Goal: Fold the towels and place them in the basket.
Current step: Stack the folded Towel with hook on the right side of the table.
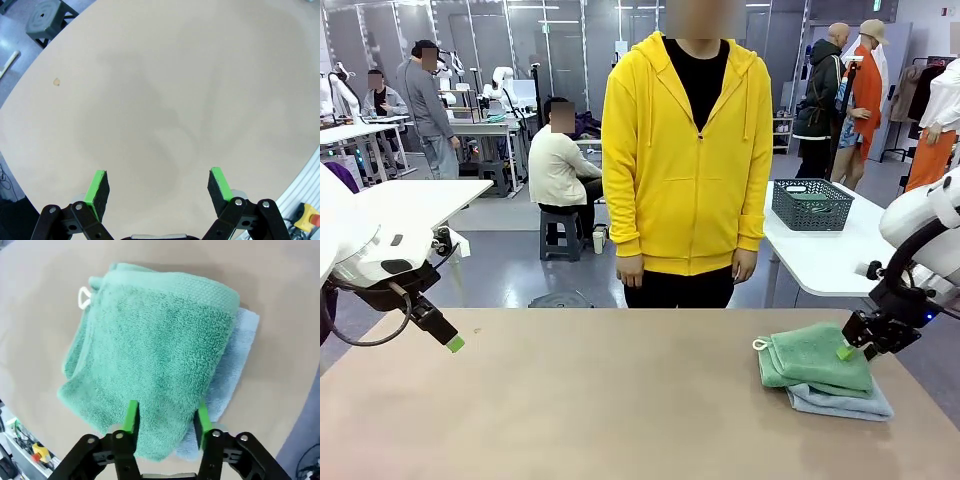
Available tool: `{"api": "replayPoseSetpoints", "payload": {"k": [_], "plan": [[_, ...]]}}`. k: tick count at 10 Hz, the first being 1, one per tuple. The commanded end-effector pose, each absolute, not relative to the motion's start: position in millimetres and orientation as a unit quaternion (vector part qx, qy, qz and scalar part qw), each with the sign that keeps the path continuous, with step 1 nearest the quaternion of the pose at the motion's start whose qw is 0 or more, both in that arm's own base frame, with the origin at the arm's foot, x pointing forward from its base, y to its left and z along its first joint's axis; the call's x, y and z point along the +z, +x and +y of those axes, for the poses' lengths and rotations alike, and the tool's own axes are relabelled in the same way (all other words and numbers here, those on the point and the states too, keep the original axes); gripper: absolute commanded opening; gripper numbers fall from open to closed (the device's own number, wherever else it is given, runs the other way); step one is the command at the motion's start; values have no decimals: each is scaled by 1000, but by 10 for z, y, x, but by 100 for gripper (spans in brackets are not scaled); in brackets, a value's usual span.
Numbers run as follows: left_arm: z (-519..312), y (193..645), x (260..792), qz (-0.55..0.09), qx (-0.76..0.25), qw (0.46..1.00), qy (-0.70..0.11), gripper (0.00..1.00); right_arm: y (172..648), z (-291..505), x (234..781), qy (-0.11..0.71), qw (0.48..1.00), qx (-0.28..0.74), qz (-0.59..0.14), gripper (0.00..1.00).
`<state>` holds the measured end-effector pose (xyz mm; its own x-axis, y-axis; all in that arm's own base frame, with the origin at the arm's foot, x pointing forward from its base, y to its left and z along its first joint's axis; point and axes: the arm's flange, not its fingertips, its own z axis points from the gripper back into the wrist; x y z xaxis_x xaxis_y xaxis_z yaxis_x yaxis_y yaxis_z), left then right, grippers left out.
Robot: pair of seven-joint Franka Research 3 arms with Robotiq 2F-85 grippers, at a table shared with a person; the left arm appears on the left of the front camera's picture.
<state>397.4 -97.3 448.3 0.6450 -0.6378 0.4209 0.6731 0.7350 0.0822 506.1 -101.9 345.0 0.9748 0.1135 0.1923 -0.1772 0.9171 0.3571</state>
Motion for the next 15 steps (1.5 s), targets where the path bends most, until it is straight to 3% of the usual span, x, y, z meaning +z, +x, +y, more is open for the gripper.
{"api": "replayPoseSetpoints", "payload": {"k": [1,2,3,4,15], "plan": [[-989,3960,4500,-209,-359,909,-38,100,5046,-947,3580,145,983,65,-89,100],[-989,3960,4500,-209,-359,909,-38,100,5022,-894,3670,137,984,64,-96,100],[-989,3960,4500,-209,-359,909,-38,100,4999,-829,3755,125,985,65,-98,91],[-989,3960,4500,-209,-359,909,-38,100,4989,-750,3833,115,986,70,-98,100],[-989,3960,4500,-209,-359,909,-38,100,5063,-797,3869,126,983,81,-101,100]]}}
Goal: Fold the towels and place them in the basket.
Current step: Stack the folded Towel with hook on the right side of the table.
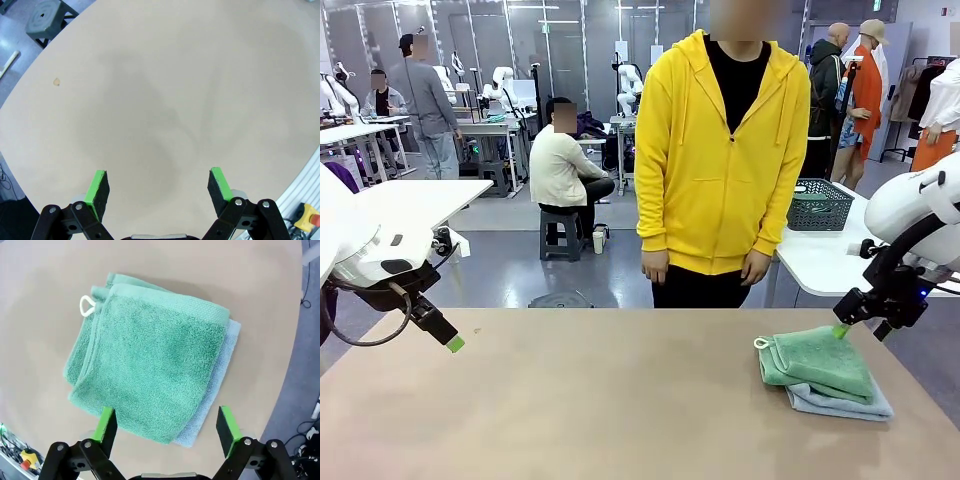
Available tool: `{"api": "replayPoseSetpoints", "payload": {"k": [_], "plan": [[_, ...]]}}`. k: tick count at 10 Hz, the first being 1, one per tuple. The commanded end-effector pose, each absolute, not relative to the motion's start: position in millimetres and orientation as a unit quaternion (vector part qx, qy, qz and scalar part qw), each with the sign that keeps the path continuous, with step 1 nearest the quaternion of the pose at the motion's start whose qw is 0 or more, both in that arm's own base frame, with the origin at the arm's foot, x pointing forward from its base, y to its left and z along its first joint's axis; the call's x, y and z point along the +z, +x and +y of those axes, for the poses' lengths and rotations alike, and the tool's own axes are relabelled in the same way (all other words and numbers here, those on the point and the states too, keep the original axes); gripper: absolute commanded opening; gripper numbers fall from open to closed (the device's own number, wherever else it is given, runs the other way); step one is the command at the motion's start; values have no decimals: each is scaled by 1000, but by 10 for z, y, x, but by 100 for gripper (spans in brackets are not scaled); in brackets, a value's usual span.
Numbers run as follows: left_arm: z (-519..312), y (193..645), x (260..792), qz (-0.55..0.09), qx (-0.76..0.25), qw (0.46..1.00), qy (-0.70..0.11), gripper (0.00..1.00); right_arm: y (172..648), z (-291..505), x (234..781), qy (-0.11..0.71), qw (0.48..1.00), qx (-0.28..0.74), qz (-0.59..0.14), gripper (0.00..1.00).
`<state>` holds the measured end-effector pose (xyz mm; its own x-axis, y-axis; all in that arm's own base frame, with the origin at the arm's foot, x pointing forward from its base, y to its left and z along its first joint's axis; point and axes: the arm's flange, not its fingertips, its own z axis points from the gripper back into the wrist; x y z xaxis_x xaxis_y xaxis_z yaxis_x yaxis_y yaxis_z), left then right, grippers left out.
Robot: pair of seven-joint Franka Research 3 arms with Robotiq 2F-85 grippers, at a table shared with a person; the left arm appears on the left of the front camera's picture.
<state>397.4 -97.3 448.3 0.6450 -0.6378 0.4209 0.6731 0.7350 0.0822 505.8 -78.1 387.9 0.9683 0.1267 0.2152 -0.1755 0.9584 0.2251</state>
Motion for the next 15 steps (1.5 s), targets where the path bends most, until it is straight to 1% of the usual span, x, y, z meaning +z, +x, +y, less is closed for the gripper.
{"api": "replayPoseSetpoints", "payload": {"k": [1,4,5,6,7,9,12,13,15], "plan": [[-989,3960,4500,-209,-359,909,-38,100,5063,-797,3869,126,983,81,-101,100],[-989,3960,4500,-209,-359,909,-38,100,5063,-797,3869,126,983,81,-101,100],[-989,3960,4500,-209,-359,909,-38,100,5059,-781,3879,122,985,77,-100,98],[-973,3974,4483,-216,-362,906,-41,100,4907,-785,4210,113,973,134,-150,100],[-847,4063,4683,-223,-363,904,-43,100,4742,-825,4528,103,960,184,-184,100],[-475,4136,5110,-222,-355,906,-70,100,4364,-1000,5063,116,930,269,-220,100],[167,4011,5553,-260,-347,894,-115,100,3766,-1158,5522,115,887,362,-264,100],[423,3924,5639,-277,-327,895,-122,100,3523,-1167,5626,125,868,392,-278,100],[771,3795,5697,-287,-292,902,-138,100,3235,-1047,5612,107,848,439,-277,100]]}}
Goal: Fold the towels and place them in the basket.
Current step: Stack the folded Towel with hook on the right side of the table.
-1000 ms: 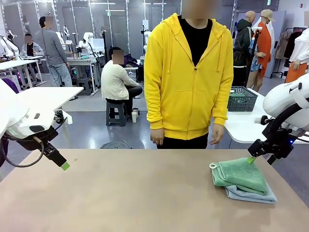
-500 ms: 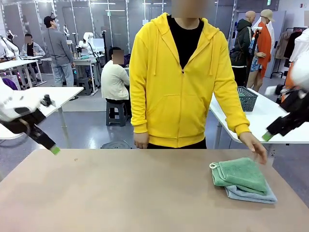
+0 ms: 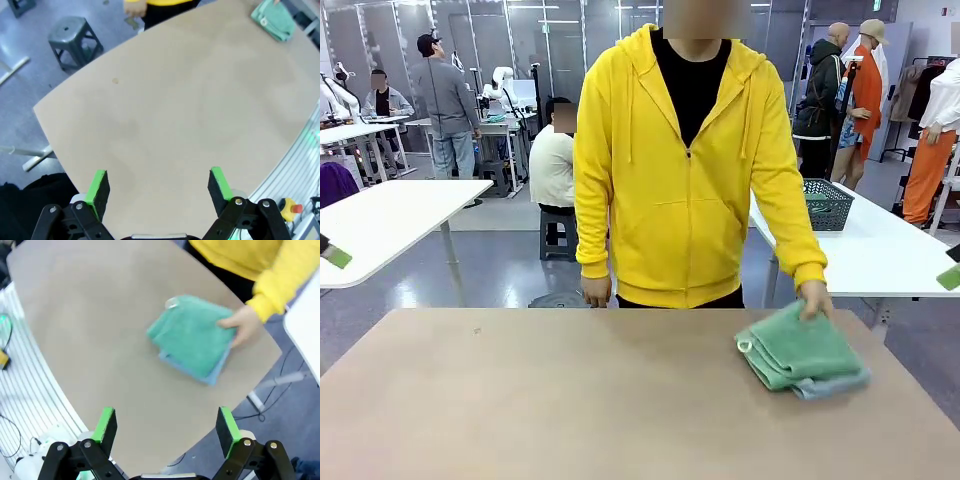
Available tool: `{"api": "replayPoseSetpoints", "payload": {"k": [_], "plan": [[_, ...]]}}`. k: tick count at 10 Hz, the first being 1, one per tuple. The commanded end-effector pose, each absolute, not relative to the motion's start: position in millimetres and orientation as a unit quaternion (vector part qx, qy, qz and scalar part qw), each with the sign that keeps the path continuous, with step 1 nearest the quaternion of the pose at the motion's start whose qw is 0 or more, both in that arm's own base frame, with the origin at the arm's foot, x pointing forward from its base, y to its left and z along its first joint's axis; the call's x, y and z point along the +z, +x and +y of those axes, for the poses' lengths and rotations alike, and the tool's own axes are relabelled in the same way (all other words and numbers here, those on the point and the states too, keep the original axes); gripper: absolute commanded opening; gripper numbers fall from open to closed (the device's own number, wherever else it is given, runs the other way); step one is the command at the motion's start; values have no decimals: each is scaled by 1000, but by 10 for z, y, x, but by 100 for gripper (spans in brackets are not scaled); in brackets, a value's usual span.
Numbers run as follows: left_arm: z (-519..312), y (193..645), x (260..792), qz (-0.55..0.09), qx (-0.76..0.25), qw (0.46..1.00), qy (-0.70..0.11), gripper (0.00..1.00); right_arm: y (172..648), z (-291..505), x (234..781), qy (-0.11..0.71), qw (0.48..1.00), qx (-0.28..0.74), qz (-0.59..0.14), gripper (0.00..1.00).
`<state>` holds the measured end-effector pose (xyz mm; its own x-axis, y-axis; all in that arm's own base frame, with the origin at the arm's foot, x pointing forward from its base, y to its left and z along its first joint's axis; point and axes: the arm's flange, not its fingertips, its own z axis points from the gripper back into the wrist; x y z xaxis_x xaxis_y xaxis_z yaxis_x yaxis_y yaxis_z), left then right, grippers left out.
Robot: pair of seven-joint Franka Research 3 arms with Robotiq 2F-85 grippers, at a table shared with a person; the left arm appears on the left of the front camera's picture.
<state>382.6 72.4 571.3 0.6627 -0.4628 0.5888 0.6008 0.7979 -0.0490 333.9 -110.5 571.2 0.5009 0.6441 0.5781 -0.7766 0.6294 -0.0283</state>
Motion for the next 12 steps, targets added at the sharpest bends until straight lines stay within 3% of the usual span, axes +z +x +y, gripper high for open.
{"api": "replayPoseSetpoints", "payload": {"k": [1,5,9,12], "plan": [[915,3712,5679,-295,-277,904,-135,100,3142,-1010,5619,102,841,444,-291,100],[2034,3378,5665,-255,-262,849,-382,100,3118,-1978,5627,295,856,287,-312,100],[2605,3350,5394,-213,-235,785,-533,100,3036,-2524,5176,460,826,162,-282,100],[2706,3327,5095,-209,-182,741,-612,100,2930,-2698,4815,514,813,93,-259,100]]}}
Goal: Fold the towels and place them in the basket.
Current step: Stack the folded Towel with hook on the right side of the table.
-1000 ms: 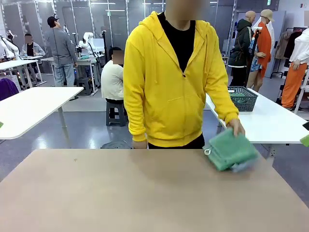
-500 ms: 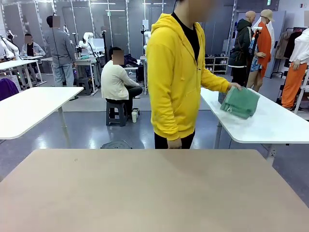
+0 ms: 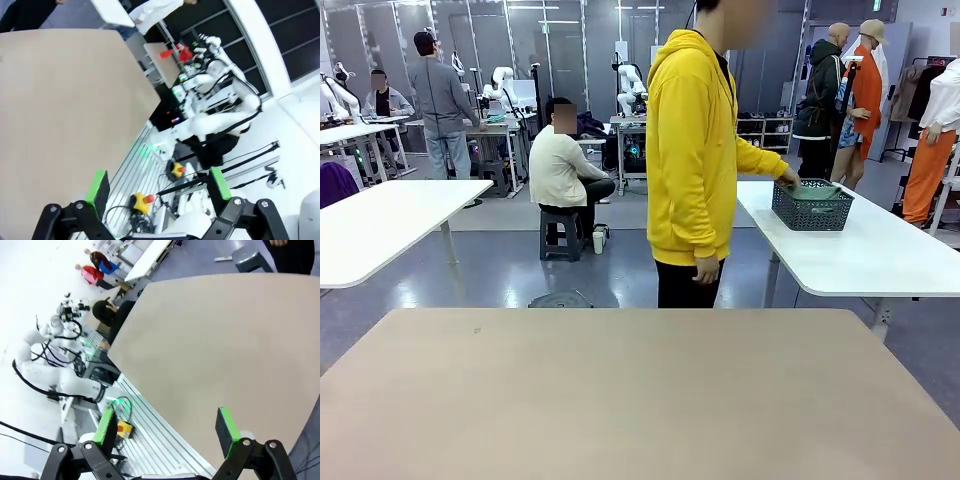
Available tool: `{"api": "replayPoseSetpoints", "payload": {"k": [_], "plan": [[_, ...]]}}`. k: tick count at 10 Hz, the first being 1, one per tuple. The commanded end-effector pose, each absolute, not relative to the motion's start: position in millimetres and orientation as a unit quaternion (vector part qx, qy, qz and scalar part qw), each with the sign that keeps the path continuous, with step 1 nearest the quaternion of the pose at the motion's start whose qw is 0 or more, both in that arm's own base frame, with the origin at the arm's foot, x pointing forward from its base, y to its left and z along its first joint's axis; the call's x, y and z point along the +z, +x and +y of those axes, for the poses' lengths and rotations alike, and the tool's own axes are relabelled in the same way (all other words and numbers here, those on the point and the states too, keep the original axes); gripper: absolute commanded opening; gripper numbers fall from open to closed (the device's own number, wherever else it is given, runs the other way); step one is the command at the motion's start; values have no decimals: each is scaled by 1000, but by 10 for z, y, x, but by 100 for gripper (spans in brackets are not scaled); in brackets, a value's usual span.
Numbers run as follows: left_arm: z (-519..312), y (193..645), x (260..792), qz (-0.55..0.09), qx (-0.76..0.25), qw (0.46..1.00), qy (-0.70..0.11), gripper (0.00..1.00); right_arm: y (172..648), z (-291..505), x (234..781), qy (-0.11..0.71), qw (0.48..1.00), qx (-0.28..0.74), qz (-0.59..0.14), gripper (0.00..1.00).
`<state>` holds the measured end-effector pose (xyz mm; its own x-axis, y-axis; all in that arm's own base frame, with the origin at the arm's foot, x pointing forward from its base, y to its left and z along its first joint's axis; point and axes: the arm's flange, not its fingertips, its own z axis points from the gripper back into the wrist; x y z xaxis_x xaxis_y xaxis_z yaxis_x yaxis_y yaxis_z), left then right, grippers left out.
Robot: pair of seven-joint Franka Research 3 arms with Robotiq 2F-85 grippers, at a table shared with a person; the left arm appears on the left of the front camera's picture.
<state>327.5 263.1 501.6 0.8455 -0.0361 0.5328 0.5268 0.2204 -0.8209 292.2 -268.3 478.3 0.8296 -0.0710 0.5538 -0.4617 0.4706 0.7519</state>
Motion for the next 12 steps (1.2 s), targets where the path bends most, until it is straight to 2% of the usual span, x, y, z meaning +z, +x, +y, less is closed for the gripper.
{"api": "replayPoseSetpoints", "payload": {"k": [1,4,12], "plan": [[2697,3327,5026,-203,-167,739,-620,100,2910,-2717,4770,525,806,87,-261,100],[2678,3305,4870,-201,-162,741,-620,100,2899,-2687,4778,523,807,84,-262,100],[2678,3305,4870,-201,-162,741,-620,100,2865,-2752,4678,519,809,94,-258,100]]}}
